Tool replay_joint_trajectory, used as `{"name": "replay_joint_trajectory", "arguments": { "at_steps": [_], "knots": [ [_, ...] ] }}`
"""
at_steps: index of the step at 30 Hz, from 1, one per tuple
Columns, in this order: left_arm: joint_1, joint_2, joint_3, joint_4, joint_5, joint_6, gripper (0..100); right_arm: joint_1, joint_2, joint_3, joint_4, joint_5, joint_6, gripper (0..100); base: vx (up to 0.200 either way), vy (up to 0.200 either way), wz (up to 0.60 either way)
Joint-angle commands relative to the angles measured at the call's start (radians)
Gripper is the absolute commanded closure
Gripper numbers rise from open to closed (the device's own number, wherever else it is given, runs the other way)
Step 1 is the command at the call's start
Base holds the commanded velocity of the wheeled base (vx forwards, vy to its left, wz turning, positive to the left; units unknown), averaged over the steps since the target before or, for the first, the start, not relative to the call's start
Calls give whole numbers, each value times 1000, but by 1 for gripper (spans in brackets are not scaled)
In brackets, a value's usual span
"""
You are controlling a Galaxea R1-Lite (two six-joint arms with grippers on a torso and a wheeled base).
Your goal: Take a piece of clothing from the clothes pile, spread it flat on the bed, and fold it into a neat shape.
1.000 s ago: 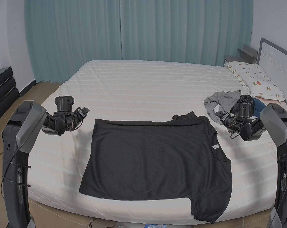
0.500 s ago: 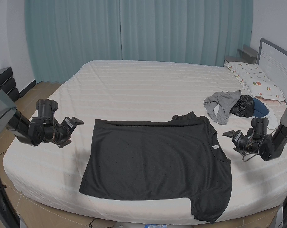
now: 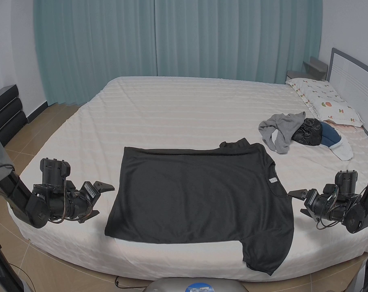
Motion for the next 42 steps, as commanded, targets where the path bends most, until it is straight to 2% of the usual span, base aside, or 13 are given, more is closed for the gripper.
{"name": "replay_joint_trajectory", "arguments": {
  "at_steps": [1,10,12,16,19,21,24,33,42],
  "knots": [
    [-6,142,83,-129,-8,45,0,4,9,20,-9,8,-2,0,0,0,0],
    [-8,212,60,-157,-21,169,0,7,23,20,-10,8,0,0,0,0,0],
    [3,216,42,-146,-50,199,0,8,24,20,-10,8,0,0,0,0,0],
    [38,219,31,-146,-160,255,0,11,34,20,-10,8,-2,0,0,0,0],
    [49,239,13,-146,-165,309,0,13,35,19,-10,9,0,0,0,0,0],
    [64,262,10,-144,-163,380,0,13,34,20,-12,9,0,0,0,0,0],
    [72,275,5,-144,-163,423,0,13,34,20,-12,9,0,0,0,0,0],
    [60,309,-52,-140,-160,452,0,8,31,16,-12,9,0,0,0,0,0],
    [33,311,-122,-14,-106,464,0,11,35,16,-12,9,0,0,0,0,0]
  ]
}}
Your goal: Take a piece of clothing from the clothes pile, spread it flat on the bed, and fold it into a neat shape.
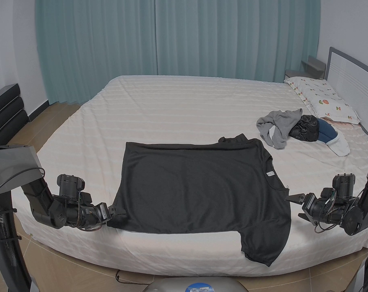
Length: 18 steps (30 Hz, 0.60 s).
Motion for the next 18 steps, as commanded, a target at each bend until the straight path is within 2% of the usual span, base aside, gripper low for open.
{"name": "replay_joint_trajectory", "arguments": {
  "at_steps": [1,7,8,13,18],
  "knots": [
    [-8,10,-25,5,4,2,0,2,4,0,0,0,0,0,0,0,0],
    [-16,10,-36,11,4,0,0,0,4,0,0,0,0,0,0,0,0],
    [-16,8,-33,11,4,0,100,-1,3,-2,0,0,0,0,0,0,0],
    [-17,1,-2,20,7,0,100,-4,3,-4,0,2,1,0,0,0,0],
    [-1,-36,3,92,10,0,100,-1,12,-8,0,0,3,0,0,0,0]
  ]
}}
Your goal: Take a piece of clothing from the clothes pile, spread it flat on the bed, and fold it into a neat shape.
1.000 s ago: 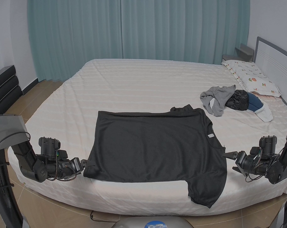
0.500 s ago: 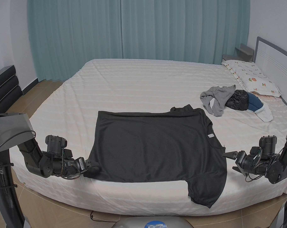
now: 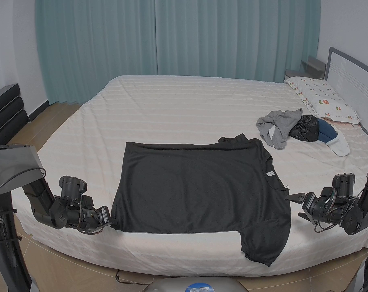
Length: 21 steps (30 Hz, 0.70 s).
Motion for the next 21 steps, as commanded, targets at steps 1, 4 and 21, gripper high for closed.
{"name": "replay_joint_trajectory", "arguments": {
  "at_steps": [1,4,21],
  "knots": [
    [13,-37,5,37,-1,-2,100,2,13,-2,0,-1,-1,0,0,0,0],
    [13,-46,5,39,1,-5,100,5,17,-2,0,-1,-2,0,0,0,0],
    [33,-83,59,33,-13,-95,100,54,157,-67,12,-18,-59,0,0,0,0]
  ]
}}
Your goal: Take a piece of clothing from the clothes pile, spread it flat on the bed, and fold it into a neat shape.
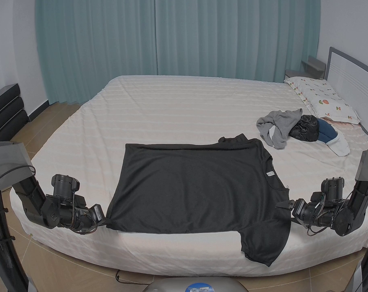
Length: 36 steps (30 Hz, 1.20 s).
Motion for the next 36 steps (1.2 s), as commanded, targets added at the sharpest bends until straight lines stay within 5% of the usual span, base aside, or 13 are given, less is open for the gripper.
{"name": "replay_joint_trajectory", "arguments": {
  "at_steps": [1,24,25,36],
  "knots": [
    [6,-3,7,-3,-7,-10,100,-2,59,-21,6,0,-15,0,0,0,0],
    [24,-22,16,-3,-41,-43,100,-41,119,-61,12,-3,-38,0,0,0,0],
    [24,-22,16,-3,-42,-43,100,-41,122,-63,14,-3,-38,100,0,0,0],
    [23,-22,16,-3,-44,-43,100,-49,114,-156,0,-72,-40,100,0,0,0]
  ]
}}
